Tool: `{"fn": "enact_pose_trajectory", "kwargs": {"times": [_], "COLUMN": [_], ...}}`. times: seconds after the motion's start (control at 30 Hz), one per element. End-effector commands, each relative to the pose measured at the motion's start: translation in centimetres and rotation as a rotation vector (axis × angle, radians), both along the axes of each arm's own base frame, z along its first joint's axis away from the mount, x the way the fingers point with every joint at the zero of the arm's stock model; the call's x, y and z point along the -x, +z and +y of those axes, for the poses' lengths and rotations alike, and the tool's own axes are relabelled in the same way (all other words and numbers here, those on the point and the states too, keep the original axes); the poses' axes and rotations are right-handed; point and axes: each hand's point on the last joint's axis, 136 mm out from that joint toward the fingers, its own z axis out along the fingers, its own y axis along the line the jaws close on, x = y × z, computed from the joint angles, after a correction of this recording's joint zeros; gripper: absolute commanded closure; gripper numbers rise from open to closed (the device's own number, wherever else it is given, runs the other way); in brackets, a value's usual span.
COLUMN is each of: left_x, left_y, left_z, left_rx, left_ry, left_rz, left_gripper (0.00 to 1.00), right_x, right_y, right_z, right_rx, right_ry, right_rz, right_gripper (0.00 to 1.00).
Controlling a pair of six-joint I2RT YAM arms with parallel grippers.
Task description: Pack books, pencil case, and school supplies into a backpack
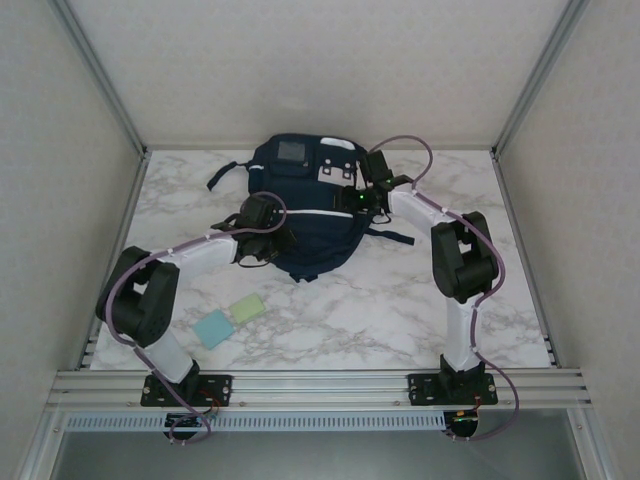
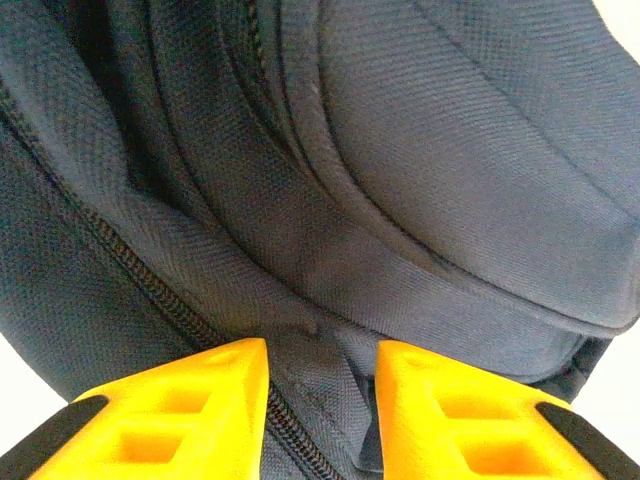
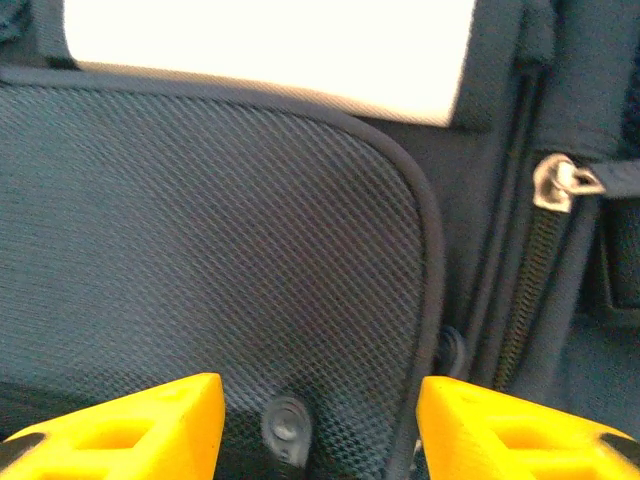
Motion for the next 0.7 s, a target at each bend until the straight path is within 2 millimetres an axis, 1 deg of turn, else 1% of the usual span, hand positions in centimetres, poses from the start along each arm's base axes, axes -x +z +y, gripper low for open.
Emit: {"fn": "enact_pose_trajectory", "kwargs": {"times": [0.0,0.1,0.2,0.3,0.33,0.4,0.5,0.53,0.6,0.67], "left_x": [0.7,0.7,0.6,0.2,-0.1,-0.8,-2.0,-2.5,-3.3,-4.0], "left_y": [-2.9,-3.5,-3.5,-3.5,-3.5,-3.4,-3.1,-2.8,-2.5,-2.3], "left_z": [1.2,1.7,1.9,2.3,2.6,3.2,3.9,4.0,4.1,3.8], "left_rx": [-0.046,-0.055,-0.059,-0.067,-0.072,-0.076,-0.079,-0.085,-0.102,-0.102], "left_ry": [0.041,0.055,0.059,0.065,0.072,0.085,0.093,0.086,0.078,0.064], "left_rz": [0.067,0.079,0.076,0.068,0.062,0.052,0.023,0.008,-0.012,-0.025], "left_gripper": [0.69,0.7,0.7,0.7,0.7,0.7,0.7,0.7,0.7,0.71], "right_x": [0.5,0.5,0.9,1.8,2.4,3.4,5.5,6.5,8.8,11.3], "right_y": [-0.2,-0.7,-0.8,-0.2,-0.1,0.2,0.8,1.0,0.7,0.5], "right_z": [-1.0,-0.4,1.0,2.9,3.5,4.2,5.3,5.9,6.8,7.8], "right_rx": [0.027,0.014,-0.033,-0.074,-0.085,-0.078,-0.097,-0.114,-0.12,-0.15], "right_ry": [-0.037,-0.027,0.015,0.079,0.102,0.13,0.176,0.2,0.253,0.305], "right_rz": [0.014,0.021,0.032,0.036,0.045,0.04,0.043,0.05,0.088,0.13], "right_gripper": [0.46,0.46,0.47,0.47,0.48,0.48,0.48,0.48,0.49,0.49]}}
